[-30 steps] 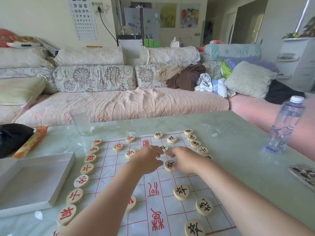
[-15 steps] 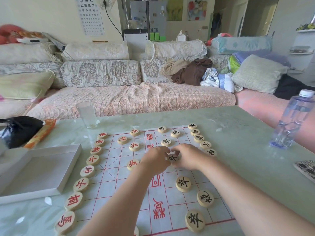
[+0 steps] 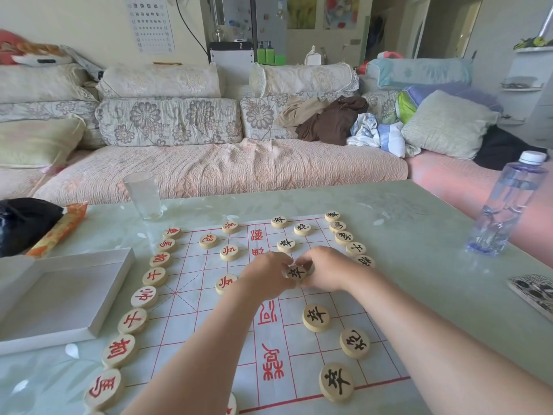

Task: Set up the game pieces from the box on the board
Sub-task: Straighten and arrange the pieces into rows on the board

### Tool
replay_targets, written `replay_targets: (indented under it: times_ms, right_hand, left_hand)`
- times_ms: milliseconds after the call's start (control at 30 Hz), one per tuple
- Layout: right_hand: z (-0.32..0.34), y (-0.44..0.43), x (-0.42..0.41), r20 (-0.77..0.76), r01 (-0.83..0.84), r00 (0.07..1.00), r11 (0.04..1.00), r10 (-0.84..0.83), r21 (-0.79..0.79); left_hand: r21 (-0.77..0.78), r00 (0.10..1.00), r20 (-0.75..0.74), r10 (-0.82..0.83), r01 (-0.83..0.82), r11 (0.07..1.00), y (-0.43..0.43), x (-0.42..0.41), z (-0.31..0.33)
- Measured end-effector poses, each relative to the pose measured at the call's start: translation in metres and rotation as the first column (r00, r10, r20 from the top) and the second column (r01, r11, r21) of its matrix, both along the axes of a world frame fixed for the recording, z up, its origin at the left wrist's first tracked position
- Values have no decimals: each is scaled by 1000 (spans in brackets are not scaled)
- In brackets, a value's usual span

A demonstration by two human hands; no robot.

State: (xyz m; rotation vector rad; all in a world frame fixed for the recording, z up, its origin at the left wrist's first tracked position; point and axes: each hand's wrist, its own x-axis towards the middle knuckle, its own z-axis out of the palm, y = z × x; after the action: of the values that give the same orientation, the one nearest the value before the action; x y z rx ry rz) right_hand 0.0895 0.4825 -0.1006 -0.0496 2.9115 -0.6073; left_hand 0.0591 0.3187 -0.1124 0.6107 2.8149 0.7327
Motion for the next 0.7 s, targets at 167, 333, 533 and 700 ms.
replay_targets:
  times_ms: [167,333,533,700]
  right_hand:
    - [0,-1,-1,9,-14,1000,1000,15,-25]
    - [-1,-2,0,-5,-26,1000,999,25,-29]
    - [10,3,17,-47,18,999,1000,-17,12]
    - [21,5,49,16,17,1000,999,-16,-36]
  left_hand:
    - [0,1000,-3,17,-17,1000,2,-2,-3]
    - [-34,1000,8,2,-2,999,-1,-4,-1]
    - [-50,996,-69,-63,60,997,-5,11,15]
    - [-30,988,-134,-81,78,996,-11,40,25]
